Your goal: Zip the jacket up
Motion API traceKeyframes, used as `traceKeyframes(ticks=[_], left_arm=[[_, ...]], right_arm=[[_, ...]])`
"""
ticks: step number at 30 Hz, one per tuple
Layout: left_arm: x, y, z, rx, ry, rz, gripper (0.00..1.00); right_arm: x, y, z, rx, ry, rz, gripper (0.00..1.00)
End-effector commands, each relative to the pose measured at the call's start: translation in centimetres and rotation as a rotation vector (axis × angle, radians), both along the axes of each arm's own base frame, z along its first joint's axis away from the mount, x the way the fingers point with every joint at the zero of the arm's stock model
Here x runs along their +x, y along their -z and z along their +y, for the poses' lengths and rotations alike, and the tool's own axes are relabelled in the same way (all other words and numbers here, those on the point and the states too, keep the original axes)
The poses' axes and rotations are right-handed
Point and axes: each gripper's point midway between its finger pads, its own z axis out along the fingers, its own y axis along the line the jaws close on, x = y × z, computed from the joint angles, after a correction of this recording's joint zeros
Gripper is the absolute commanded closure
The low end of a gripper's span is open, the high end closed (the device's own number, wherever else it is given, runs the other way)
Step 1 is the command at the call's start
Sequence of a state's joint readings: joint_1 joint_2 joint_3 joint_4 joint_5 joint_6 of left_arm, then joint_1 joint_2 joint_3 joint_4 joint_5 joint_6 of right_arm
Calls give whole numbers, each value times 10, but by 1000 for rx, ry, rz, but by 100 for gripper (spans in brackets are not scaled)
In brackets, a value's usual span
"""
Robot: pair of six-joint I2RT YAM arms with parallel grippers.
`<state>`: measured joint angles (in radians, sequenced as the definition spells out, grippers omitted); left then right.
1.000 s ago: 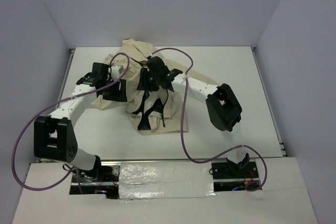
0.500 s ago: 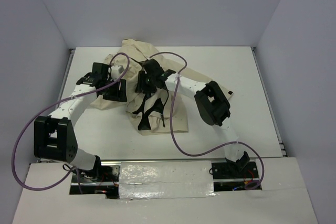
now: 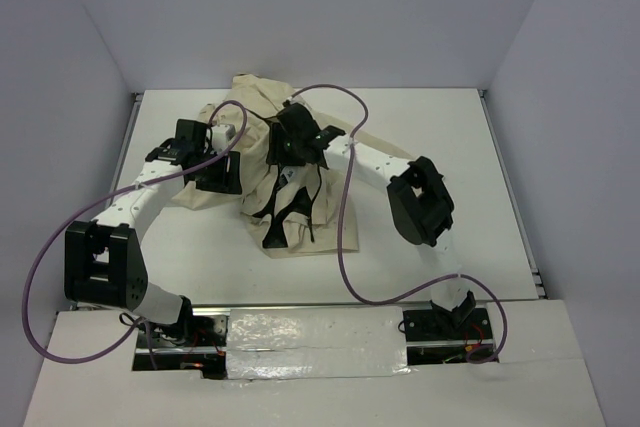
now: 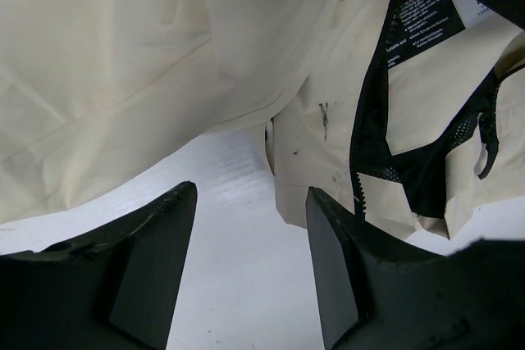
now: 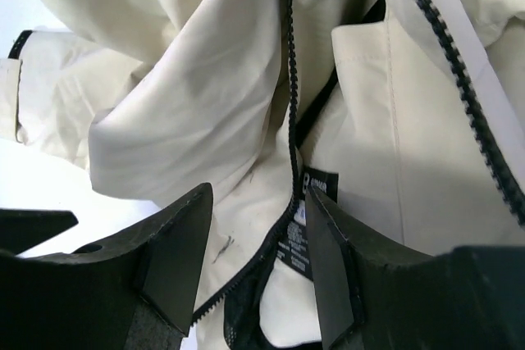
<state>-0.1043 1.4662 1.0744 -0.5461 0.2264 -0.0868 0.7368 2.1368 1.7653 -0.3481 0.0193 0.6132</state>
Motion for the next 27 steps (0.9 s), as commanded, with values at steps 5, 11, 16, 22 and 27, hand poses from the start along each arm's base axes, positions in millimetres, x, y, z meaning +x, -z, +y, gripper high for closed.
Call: traceKeyframes(ticks=[5,11,16,22,27], left_arm=[[5,-14,-2,-13,1,-46,31],[4,-16,-2,-10,5,-47,32],[3,-22,-9,-37,37,-51,31],[-13,-37,-23,-101,150,-51,29],[-32,-64,-43,-231,267,-117,26]], right_arm=[[12,15,20,27,-57,17,43],[-2,14,38,115,-162,41,45],[-28,7,61,233,-337,57,69],[-34,-47,45,269,-368,-125,100],[-62,-107,45,410,-494,-255,100]])
